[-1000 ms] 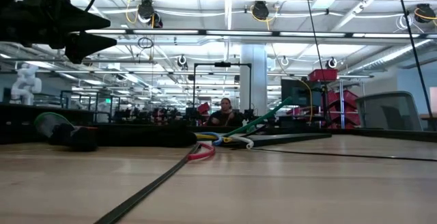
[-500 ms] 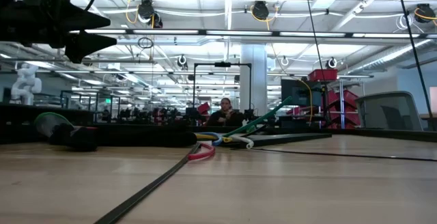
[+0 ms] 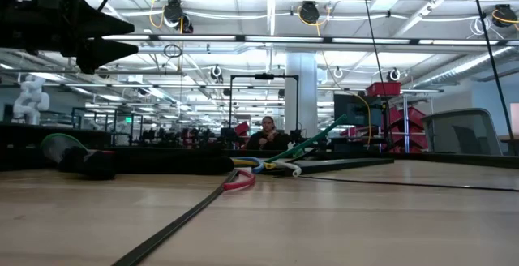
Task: Ziptie cables
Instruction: Wrap the cable wires with the black zip tie
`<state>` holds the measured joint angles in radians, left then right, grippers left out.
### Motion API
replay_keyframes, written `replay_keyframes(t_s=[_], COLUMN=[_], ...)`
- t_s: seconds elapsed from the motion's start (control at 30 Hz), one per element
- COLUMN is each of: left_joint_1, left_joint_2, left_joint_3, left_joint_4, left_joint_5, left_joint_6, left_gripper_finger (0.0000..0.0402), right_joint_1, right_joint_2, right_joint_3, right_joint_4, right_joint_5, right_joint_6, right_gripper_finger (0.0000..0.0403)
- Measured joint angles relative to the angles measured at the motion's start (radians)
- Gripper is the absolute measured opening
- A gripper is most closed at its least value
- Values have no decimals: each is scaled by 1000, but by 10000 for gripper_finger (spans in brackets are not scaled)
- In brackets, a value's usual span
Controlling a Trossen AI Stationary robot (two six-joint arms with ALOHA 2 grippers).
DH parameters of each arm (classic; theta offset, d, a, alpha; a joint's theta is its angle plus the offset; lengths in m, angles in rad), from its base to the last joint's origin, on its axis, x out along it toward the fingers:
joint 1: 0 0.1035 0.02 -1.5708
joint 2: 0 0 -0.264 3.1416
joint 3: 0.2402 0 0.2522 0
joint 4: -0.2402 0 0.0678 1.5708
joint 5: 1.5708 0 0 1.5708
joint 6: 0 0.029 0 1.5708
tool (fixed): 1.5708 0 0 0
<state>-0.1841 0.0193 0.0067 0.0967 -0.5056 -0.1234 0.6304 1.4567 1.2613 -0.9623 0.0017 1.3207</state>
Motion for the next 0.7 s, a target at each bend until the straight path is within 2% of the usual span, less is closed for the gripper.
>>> replay_keyframes(t_s=[0.17,0.3,0.4,0.53,0.57,0.7], left_joint_1=[0,0,0,0,0,0], left_joint_2=[0,0,53,160,191,358], left_joint_3=[0,3,37,114,140,274], left_joint_4=[0,-1,-1,-4,-3,-2], left_joint_5=[0,30,93,100,108,116], left_joint_6=[-1,-106,-114,-99,-102,-98], left_gripper_finger=[296,277,210,56,29,4], right_joint_1=[0,0,0,-8,-14,-30], right_joint_2=[0,0,0,1,1,2], right_joint_3=[0,0,0,0,0,-1], right_joint_4=[0,0,0,-23,-31,-87], right_joint_5=[0,3,55,137,150,207], right_joint_6=[3,-3,-30,-84,-98,-125], right_gripper_finger=[141,141,141,141,141,140])
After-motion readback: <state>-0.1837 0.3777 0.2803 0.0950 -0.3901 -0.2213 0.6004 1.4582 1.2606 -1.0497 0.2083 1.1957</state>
